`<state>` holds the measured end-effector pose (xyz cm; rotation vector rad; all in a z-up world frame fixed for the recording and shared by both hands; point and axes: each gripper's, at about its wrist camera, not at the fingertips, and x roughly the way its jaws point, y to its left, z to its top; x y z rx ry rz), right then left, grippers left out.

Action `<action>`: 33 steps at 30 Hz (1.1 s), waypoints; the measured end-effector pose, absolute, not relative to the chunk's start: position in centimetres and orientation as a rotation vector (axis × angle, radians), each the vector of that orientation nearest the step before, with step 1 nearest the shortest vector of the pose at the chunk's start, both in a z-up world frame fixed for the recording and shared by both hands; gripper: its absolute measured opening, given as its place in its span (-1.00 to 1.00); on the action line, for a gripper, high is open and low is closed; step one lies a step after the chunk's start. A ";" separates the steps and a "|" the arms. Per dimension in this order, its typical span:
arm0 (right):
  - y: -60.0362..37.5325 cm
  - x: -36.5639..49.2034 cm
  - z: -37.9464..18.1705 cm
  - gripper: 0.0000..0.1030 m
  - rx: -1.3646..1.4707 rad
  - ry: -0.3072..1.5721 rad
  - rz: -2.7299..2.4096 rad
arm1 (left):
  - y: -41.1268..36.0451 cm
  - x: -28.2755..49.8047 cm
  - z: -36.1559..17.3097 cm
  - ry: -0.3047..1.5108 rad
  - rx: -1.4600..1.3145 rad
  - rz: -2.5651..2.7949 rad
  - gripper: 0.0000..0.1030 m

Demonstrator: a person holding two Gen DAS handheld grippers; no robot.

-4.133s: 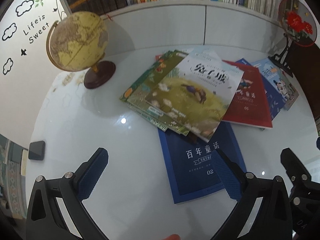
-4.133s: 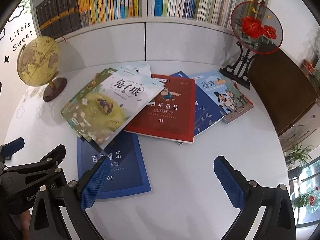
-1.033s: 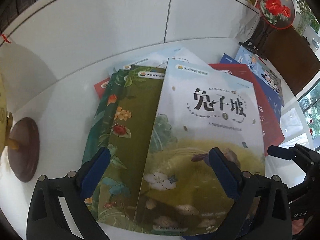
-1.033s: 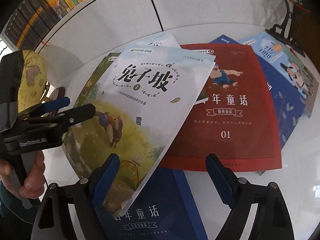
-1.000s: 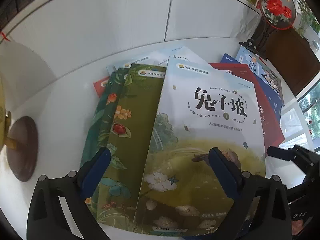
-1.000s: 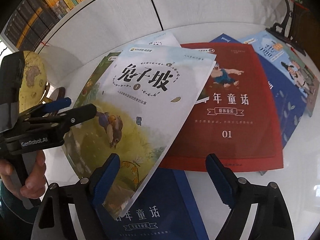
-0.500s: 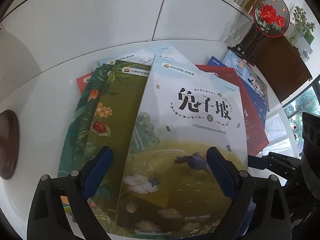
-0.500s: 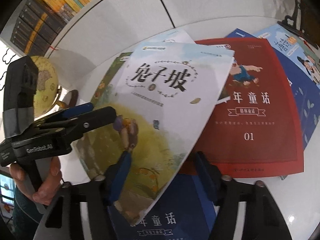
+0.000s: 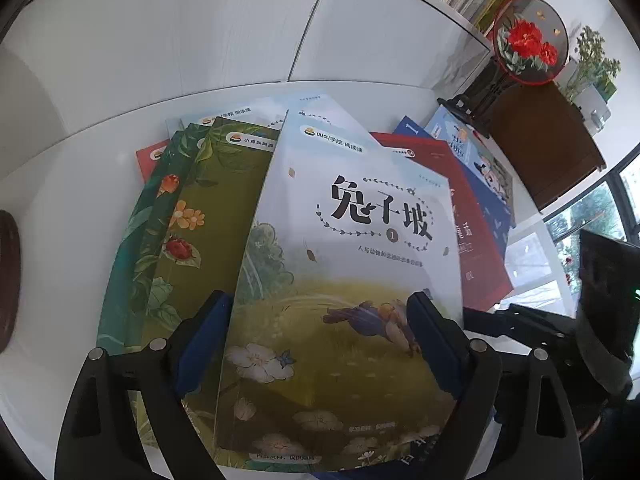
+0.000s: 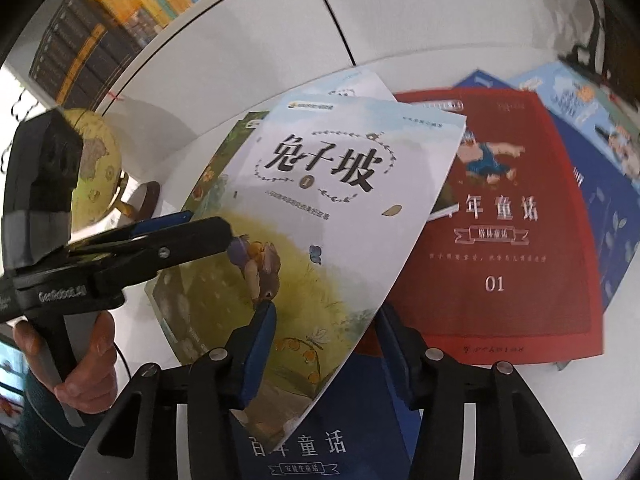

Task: Organize books

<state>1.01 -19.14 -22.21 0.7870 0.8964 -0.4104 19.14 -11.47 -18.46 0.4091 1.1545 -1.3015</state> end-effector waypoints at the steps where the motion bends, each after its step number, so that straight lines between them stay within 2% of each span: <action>1: -19.3 0.9 -22.4 -0.03 0.807 0.890 -0.400 | -11.4 19.4 -18.5 1.166 0.391 -1.308 0.70; 11: -19.7 0.3 -23.0 -0.02 0.929 0.839 -0.328 | -11.4 19.4 -18.6 1.175 0.374 -1.319 0.70; 14: -19.5 0.7 -22.5 -0.13 0.904 0.835 -0.354 | -11.6 19.2 -18.6 1.166 0.394 -1.307 0.70; 16: -19.3 0.2 -21.3 -0.41 0.865 0.802 -0.394 | -11.5 19.2 -18.6 1.164 0.398 -1.307 0.70; 18: -19.2 -0.4 -19.9 -0.57 0.837 0.751 -0.391 | -11.4 19.5 -18.6 1.177 0.385 -1.306 0.69; 22: -18.8 0.5 -18.5 -0.59 0.763 0.744 -0.384 | -11.2 20.0 -18.7 1.201 0.354 -1.291 0.68; 29: -19.7 1.2 -20.3 -0.53 0.785 0.809 -0.406 | -11.1 19.9 -18.7 1.189 0.347 -1.279 0.67; 33: -19.7 0.2 -19.9 -0.69 0.782 0.786 -0.387 | -10.4 19.7 -18.7 1.222 0.308 -1.290 0.67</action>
